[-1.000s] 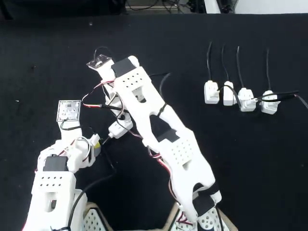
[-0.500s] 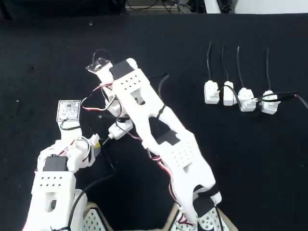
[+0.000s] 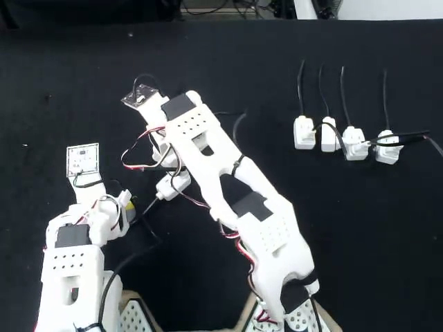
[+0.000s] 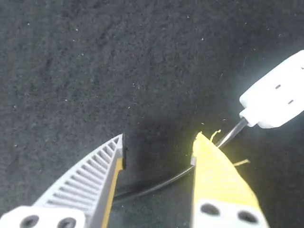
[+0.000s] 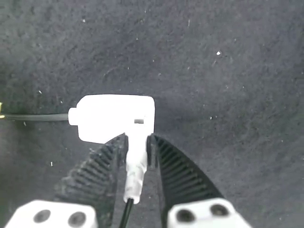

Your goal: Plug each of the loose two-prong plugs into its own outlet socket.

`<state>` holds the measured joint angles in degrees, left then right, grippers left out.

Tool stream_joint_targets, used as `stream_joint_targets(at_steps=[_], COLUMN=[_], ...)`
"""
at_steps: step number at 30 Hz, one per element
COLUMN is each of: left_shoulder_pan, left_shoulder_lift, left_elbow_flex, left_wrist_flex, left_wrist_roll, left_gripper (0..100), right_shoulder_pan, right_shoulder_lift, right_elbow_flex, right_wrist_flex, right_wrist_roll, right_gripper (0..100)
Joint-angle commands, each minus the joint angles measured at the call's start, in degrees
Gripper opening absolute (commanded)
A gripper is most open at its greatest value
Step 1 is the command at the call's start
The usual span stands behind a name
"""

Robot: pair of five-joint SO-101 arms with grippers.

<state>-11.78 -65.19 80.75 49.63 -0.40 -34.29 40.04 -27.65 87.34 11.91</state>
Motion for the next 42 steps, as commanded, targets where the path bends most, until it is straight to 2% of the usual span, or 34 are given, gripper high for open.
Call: stream_joint_targets(at_steps=[1, 13, 21, 27, 31, 42], left_shoulder_pan=[-0.57, -0.57, -0.57, -0.66, -0.66, -0.66], left_shoulder_lift=[-0.79, -0.79, -0.79, -0.79, -0.79, -0.79], left_elbow_flex=[-1.89, -1.89, -1.89, -1.89, -1.89, -1.89], left_wrist_flex=[0.26, 0.26, 0.26, 0.26, 0.26, 0.26], left_wrist_roll=[0.70, 0.79, 0.79, 0.79, 0.79, 0.79], left_gripper=[23, 23, 23, 23, 23, 23], right_shoulder_pan=[-2.81, -2.99, -5.27, -2.99, -0.53, 0.35], right_shoulder_lift=[4.35, 6.20, 11.56, 13.41, 10.86, -4.62], right_elbow_flex=[1.98, 1.63, -5.67, -12.70, -16.92, -3.91], right_wrist_flex=[-3.43, -7.12, 1.05, 9.41, 13.63, 13.63], right_wrist_roll=[0.62, 1.32, 0.00, -5.01, -5.19, -5.19], right_gripper=[1.0, 1.0, 1.0, 1.0, 1.0, 1.0])
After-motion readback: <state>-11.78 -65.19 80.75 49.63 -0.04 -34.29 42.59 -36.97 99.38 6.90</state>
